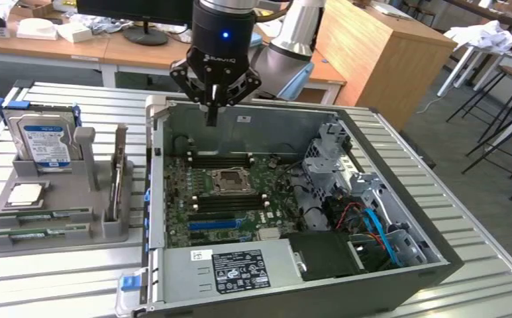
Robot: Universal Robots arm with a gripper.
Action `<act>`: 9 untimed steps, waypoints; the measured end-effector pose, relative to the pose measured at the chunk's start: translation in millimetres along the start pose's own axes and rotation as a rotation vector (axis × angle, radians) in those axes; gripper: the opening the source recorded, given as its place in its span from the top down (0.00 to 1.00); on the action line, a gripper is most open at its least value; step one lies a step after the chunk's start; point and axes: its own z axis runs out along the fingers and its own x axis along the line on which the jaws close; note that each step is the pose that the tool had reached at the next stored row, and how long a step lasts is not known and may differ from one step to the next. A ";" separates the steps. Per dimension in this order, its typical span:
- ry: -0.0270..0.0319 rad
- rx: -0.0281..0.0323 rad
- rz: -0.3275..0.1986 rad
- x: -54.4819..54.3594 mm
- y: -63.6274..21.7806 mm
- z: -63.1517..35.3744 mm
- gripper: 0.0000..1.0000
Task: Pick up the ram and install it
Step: 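Reach for the ram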
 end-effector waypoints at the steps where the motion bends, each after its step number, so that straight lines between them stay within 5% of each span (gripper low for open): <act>1: 0.0000 0.0000 0.000 1.8 -0.1 -0.1 0.90; 9: 0.0000 0.0000 0.000 18.5 -1.4 -0.5 0.90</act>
